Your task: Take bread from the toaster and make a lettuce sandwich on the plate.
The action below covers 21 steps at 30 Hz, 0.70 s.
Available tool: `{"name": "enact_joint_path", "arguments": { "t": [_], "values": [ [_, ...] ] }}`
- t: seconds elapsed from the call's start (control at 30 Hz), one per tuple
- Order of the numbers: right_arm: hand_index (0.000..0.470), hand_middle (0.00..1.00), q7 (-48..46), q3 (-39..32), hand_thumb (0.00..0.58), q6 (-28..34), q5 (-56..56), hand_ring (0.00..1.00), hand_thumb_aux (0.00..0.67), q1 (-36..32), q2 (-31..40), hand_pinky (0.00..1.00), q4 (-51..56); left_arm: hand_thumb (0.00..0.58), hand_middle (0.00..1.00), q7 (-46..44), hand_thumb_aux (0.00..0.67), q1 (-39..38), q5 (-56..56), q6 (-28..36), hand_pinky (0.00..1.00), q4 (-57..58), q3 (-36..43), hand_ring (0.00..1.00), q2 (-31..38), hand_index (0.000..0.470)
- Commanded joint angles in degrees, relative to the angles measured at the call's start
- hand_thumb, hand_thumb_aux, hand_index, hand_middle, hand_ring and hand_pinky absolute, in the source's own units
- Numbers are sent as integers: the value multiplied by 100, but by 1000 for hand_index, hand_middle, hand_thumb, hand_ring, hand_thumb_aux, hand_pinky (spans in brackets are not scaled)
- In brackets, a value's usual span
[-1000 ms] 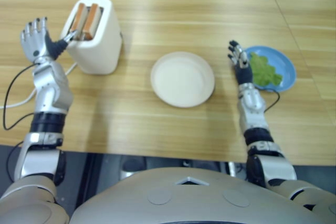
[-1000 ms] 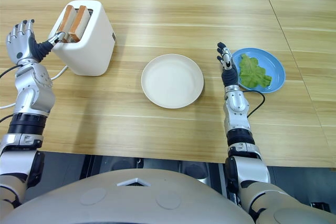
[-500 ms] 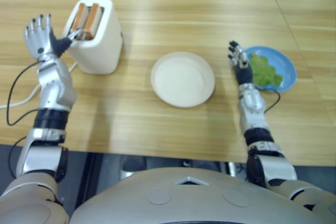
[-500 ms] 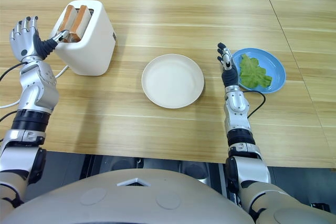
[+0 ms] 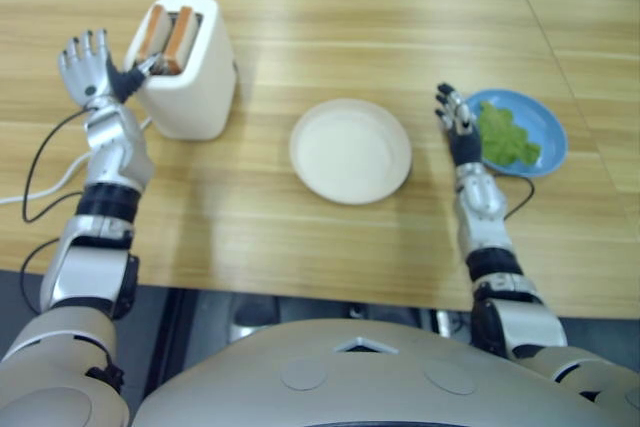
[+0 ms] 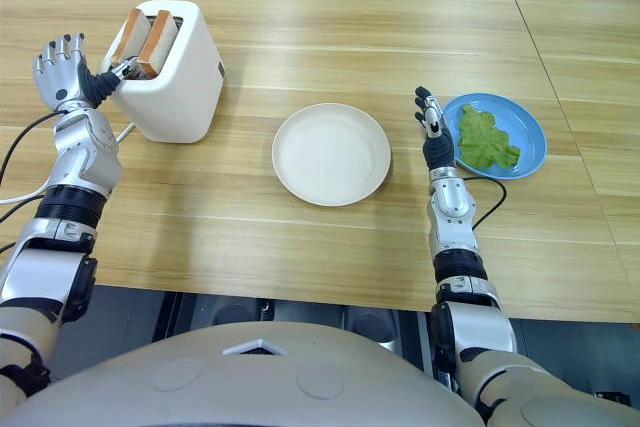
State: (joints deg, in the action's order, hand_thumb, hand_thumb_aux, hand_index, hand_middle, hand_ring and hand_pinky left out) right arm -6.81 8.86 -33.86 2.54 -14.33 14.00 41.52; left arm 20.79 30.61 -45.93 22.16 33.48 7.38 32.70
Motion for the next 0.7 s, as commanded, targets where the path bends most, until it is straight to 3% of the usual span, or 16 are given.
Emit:
{"name": "enact_joint_path", "arguments": {
  "t": [0.03,0.07,0.5,0.6,0.7],
  "values": [
    [0,0,25,0,0,90,-25,0,0,87,8,0,-99,580,459,117,670,-123,37,27,459,-256,51,459,-45,460],
    [0,0,28,2,0,91,-26,0,0,91,8,0,-97,580,1000,175,670,-160,28,14,1000,-419,33,1000,-43,460],
    [0,0,43,-18,0,122,-60,0,0,0,30,0,58,580,1000,1481,670,-731,-30,-584,1000,-2693,-410,1000,-292,460],
    [0,0,49,-24,0,132,-73,0,0,-20,35,0,93,580,1000,1596,670,-934,736,-1325,1000,-3406,-944,1000,-482,460],
    [0,0,60,-30,0,134,-82,0,0,-36,32,0,124,580,1000,705,670,-836,2320,-2314,1000,-3344,-1286,1000,-828,460]
  ]
}}
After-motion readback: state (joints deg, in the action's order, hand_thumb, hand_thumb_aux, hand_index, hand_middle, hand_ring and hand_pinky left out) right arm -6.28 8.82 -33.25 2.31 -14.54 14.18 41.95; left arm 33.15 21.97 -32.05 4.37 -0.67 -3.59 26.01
